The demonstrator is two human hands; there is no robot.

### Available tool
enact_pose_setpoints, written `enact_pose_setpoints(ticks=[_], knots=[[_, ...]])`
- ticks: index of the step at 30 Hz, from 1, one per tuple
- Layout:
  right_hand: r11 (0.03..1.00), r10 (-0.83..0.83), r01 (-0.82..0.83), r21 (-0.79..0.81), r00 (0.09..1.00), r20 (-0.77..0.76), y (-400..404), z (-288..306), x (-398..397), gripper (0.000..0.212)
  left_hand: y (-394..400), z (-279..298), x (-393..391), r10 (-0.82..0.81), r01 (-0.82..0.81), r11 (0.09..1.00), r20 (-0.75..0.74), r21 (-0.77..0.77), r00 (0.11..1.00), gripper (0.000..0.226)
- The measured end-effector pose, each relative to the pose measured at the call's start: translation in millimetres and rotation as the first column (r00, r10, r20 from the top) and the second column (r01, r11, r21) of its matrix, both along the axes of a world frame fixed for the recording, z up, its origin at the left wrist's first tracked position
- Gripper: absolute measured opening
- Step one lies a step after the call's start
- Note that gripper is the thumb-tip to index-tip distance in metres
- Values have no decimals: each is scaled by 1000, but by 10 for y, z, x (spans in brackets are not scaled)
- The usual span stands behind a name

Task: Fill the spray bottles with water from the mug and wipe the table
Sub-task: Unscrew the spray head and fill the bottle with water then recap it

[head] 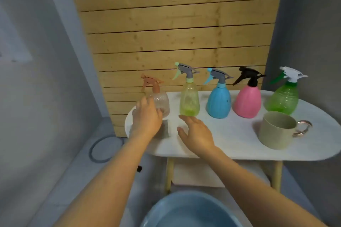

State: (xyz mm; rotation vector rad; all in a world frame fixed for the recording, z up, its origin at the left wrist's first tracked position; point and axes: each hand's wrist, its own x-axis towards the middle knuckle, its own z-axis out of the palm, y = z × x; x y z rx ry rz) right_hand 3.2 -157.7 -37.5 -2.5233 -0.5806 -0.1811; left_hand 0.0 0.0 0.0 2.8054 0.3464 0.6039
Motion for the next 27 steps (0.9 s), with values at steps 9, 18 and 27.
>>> enact_pose_setpoints(ticks=[9,18,27], knots=[[972,58,-52,227,998,-20,508,-161,831,52,428,139,1162,-48,54,953,-26,298,998,56],[954,118,-87,288,989,-94,497,-127,883,59,492,283,1087,-92,89,976,4,197,996,30],[955,160,-156,254,987,2,48,286,156,97,79,877,-340,-217,224,974,158,-29,963,12]])
